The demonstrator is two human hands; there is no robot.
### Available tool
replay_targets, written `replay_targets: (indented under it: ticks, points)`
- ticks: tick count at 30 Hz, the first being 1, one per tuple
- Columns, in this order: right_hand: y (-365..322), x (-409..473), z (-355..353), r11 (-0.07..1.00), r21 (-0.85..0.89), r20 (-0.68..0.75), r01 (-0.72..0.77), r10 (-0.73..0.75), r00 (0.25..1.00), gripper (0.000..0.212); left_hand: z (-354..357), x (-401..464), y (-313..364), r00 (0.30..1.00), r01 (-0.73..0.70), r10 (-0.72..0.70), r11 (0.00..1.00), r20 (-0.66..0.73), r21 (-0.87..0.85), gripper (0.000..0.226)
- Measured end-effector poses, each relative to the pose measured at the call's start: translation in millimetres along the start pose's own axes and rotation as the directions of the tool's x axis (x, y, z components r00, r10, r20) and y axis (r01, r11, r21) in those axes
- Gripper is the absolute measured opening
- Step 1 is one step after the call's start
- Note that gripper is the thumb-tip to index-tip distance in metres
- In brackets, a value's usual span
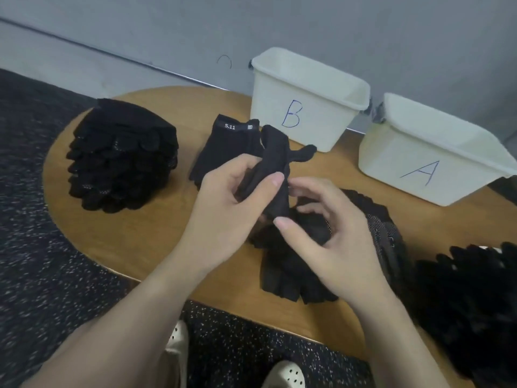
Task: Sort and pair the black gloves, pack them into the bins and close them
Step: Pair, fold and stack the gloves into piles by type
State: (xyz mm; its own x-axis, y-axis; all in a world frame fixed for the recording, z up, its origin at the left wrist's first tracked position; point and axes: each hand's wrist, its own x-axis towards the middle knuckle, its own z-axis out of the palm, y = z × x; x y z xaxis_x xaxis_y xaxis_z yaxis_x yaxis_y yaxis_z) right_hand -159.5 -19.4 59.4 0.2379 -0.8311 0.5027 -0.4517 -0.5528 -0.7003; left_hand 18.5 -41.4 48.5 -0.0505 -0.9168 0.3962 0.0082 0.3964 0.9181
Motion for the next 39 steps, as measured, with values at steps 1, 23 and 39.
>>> replay_targets:
  ticks: [1, 23, 39]
  points:
    - [0, -2, -1, 0.998, -0.049, 0.013, 0.027, -0.026, 1.000, 0.044, 2, 1, 2, 0.999, -0.015, 0.015, 1.000, 0.032, -0.016, 0.011]
    - [34, -26, -36, 0.632, 0.560, 0.197, -0.535, 0.526, 0.827, 0.022, 9, 0, -16, 0.805, 0.415, -0.416, 0.904, 0.422, 0.101, 0.029]
    - [59, -26, -26, 0.785, -0.243, -0.209, -0.570, 0.532, 0.821, 0.012, 18, 0, -43, 0.930, 0.242, -0.360, 0.747, 0.072, 0.619, 0.020]
